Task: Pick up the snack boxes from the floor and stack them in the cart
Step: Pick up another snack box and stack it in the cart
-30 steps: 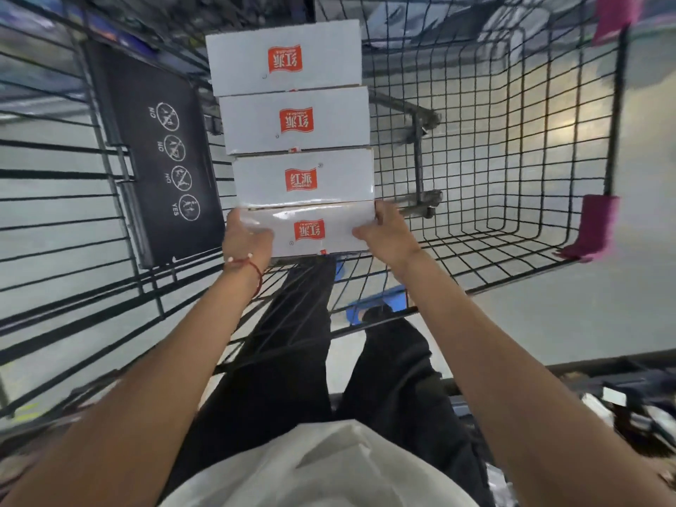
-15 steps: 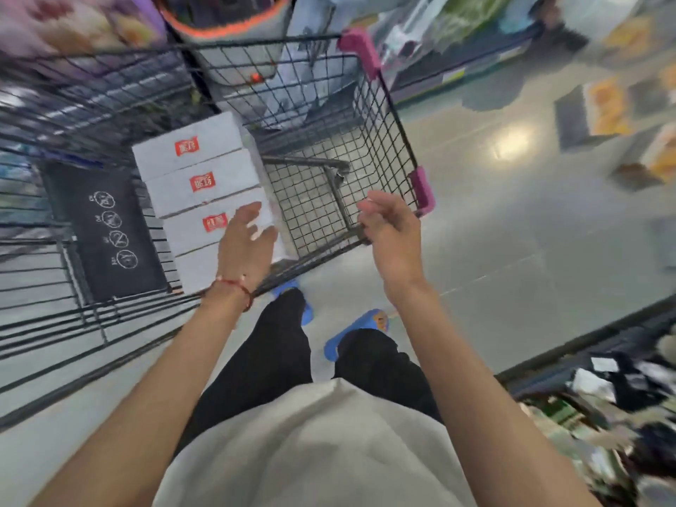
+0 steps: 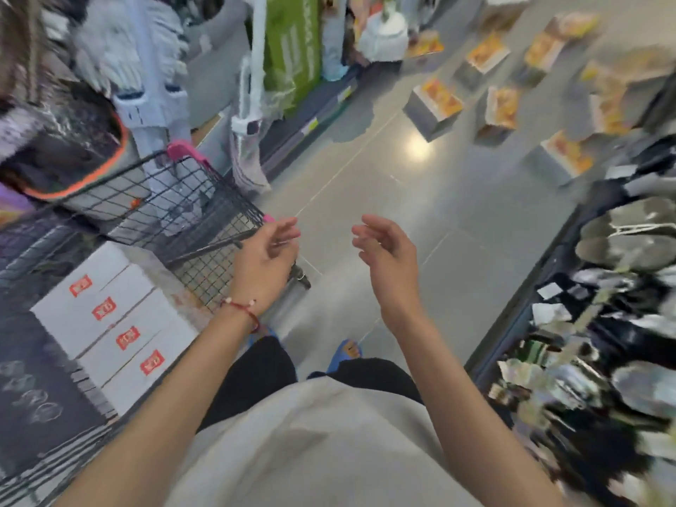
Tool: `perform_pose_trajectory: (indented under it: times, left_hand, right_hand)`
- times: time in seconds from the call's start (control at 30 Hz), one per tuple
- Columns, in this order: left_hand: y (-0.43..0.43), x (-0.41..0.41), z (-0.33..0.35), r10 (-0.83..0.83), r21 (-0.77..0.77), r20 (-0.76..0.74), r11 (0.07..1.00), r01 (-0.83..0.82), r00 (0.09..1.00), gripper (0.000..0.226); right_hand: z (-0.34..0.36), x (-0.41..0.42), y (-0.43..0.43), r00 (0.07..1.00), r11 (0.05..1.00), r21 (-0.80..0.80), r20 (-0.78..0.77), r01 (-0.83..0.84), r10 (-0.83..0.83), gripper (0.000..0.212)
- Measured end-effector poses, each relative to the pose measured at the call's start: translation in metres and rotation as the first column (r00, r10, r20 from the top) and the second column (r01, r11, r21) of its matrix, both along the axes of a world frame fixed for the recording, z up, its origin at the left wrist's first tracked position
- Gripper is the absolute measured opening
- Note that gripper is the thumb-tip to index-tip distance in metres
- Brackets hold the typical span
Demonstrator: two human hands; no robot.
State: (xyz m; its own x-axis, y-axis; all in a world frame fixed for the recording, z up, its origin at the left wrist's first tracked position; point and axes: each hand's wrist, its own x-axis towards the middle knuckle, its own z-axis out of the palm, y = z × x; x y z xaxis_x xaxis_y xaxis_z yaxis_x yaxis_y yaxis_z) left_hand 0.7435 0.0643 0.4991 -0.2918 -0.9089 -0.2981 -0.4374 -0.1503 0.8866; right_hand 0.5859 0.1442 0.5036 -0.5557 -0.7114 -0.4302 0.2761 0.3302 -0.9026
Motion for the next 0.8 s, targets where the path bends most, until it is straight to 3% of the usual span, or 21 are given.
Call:
perform_pose_trajectory:
  times: [0.43, 0.8]
  left_hand:
    - [-0.080, -0.130, 0.022, -0.380, 0.036, -0.097, 0.922, 0.384, 0.920, 0.034]
    - [-0.150, -0.236, 0.027, -0.524, 0.097, -0.118, 0.839, 0.535, 0.843, 0.030]
  right_hand:
    - [0.027, -0.076, -0.019, 0.923, 0.923, -0.033, -0.014, 0.384, -0.385, 0.030]
    - [0.033, -0.142, -0.075, 0.828, 0.826, -0.055, -0.003, 0.560, -0.561, 0.029]
